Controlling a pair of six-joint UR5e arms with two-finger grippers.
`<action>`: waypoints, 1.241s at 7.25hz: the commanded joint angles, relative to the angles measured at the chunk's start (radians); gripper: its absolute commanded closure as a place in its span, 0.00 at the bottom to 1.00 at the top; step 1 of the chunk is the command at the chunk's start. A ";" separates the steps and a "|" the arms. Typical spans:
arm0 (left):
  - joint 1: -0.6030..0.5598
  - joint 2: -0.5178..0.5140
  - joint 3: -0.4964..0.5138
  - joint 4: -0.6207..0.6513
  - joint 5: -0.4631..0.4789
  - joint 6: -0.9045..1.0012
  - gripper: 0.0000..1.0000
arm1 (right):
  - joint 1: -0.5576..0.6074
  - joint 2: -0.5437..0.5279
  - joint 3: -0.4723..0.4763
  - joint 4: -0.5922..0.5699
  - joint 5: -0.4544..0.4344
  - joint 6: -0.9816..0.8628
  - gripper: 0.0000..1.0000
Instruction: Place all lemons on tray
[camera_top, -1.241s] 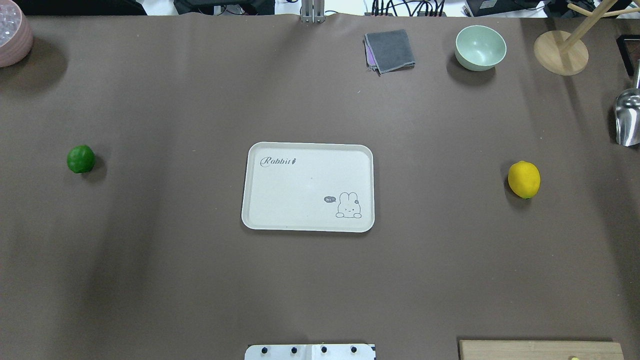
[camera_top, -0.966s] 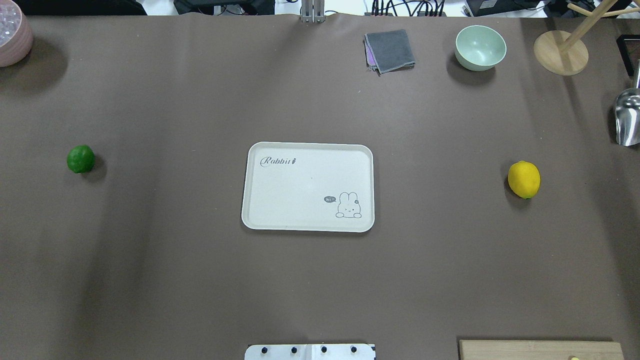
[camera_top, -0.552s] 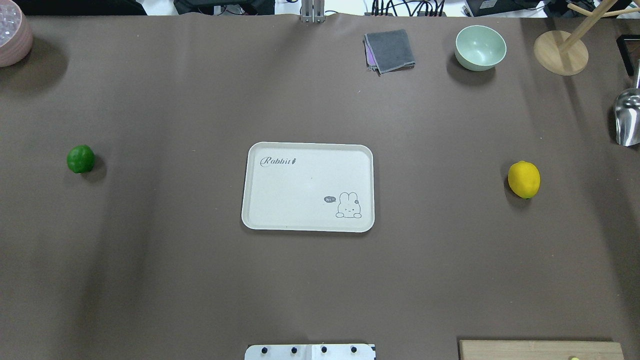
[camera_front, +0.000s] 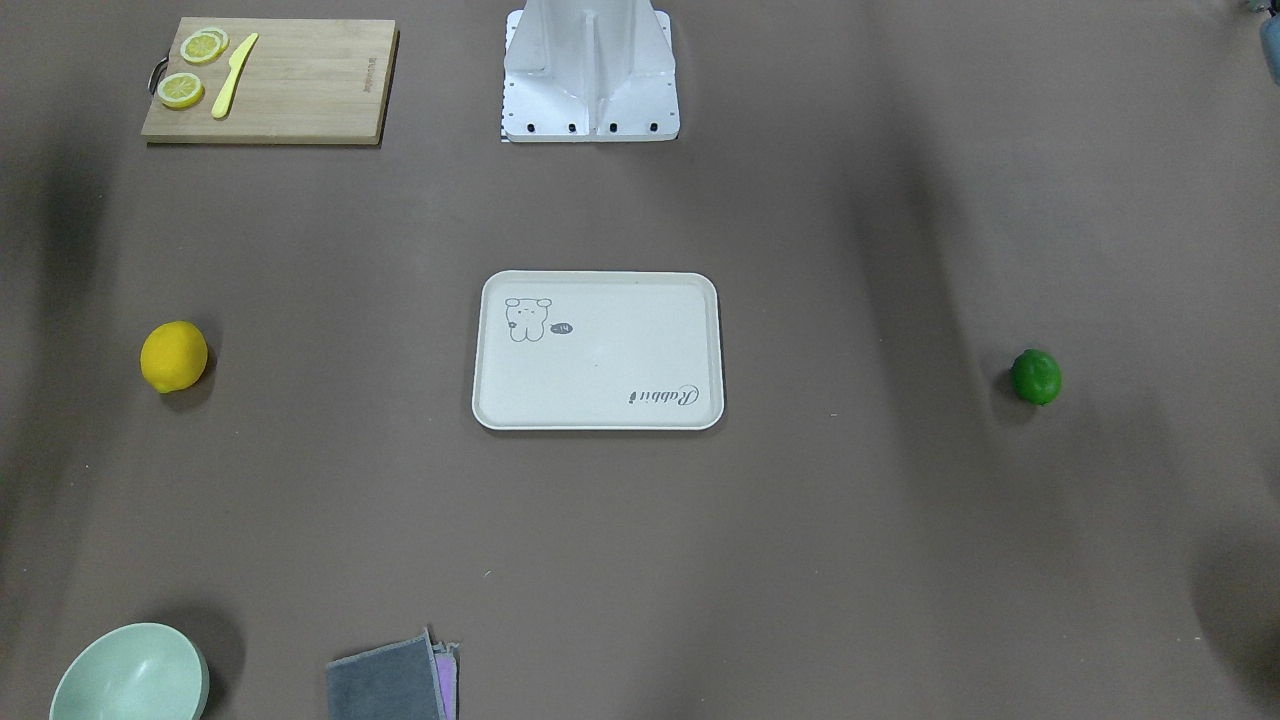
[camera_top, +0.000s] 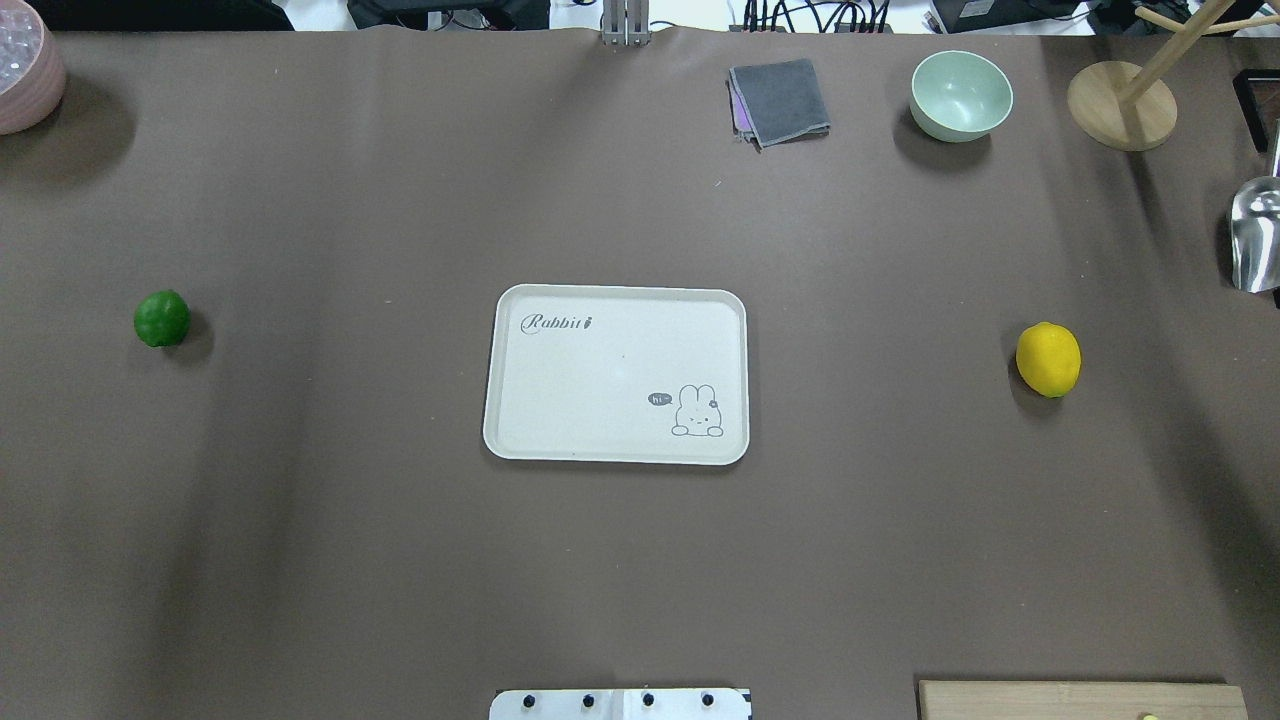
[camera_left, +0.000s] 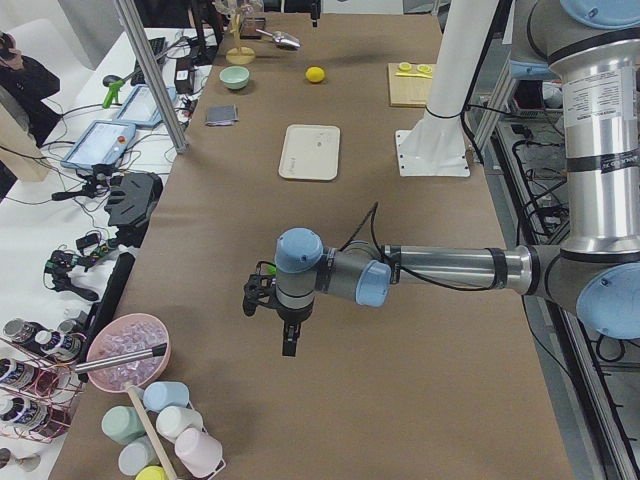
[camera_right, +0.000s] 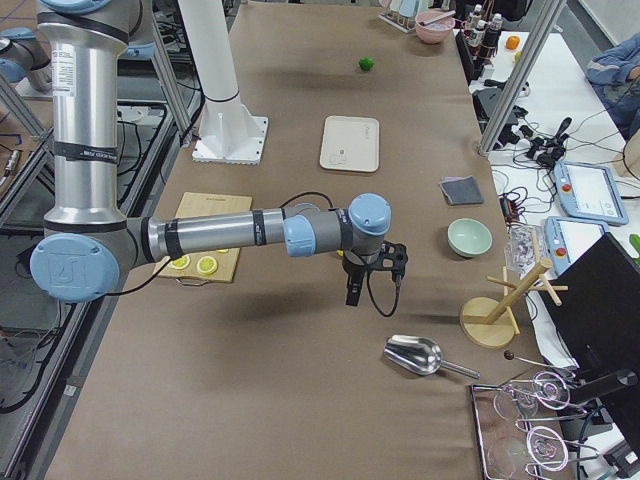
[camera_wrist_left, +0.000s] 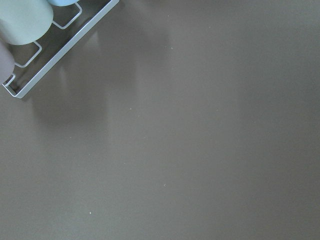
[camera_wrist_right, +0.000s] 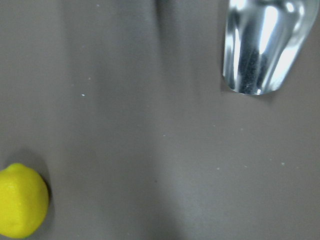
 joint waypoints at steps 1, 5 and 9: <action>-0.009 0.008 0.002 0.000 0.002 0.000 0.02 | -0.115 0.091 -0.028 0.001 -0.004 0.090 0.00; -0.015 -0.007 -0.006 0.003 -0.005 -0.005 0.02 | -0.194 0.221 -0.147 0.001 0.006 0.092 0.00; 0.063 -0.186 -0.001 0.137 -0.005 -0.129 0.02 | -0.302 0.253 -0.149 -0.001 0.008 0.095 0.01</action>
